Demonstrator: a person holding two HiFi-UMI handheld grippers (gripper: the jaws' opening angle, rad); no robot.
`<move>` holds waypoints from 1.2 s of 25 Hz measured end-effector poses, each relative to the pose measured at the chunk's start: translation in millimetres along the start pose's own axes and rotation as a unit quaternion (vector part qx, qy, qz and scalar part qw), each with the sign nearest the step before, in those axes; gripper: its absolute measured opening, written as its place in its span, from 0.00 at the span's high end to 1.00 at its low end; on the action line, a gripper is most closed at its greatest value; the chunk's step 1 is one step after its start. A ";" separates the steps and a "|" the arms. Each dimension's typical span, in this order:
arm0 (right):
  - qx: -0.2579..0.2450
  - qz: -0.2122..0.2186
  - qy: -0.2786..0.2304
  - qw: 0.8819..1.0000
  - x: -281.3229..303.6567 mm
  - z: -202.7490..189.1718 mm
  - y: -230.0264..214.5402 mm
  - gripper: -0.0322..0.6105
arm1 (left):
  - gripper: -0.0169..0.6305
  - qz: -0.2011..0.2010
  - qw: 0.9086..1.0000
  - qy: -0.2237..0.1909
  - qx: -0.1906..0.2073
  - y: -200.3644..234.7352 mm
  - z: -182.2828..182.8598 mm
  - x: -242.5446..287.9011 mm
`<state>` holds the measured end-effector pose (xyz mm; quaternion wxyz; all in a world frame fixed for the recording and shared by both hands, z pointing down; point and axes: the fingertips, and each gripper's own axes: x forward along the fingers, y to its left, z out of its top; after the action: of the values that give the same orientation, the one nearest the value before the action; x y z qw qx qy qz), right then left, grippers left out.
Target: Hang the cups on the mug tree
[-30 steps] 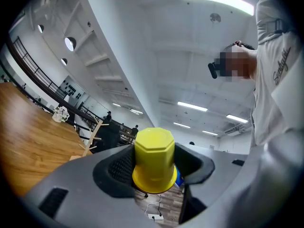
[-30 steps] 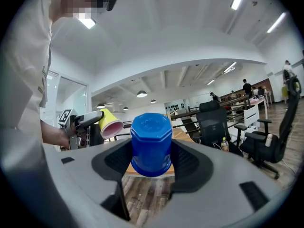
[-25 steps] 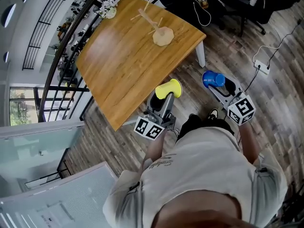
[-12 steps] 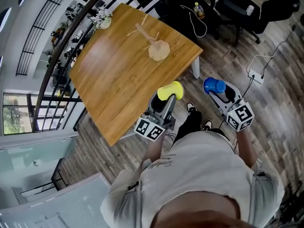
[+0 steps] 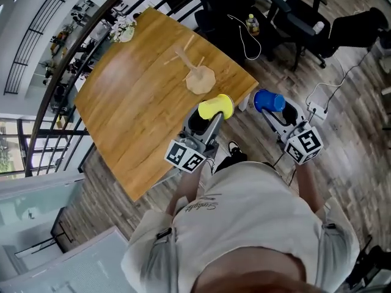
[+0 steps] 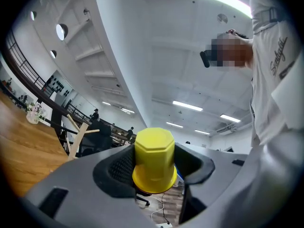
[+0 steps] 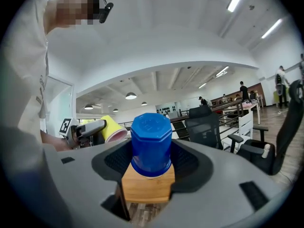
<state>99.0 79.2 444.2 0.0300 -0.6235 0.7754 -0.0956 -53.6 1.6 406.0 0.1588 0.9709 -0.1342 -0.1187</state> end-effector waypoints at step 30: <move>0.001 0.177 0.039 0.983 197.3 14.0 -40.3 0.58 | 0.58 0.141 0.989 -0.011 0.029 134.0 32.0 38.8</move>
<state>96.5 -122.4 452.3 0.0169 -0.4717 0.8742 -0.1139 -55.9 -141.2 414.8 0.1441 0.9450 -0.2752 -0.1020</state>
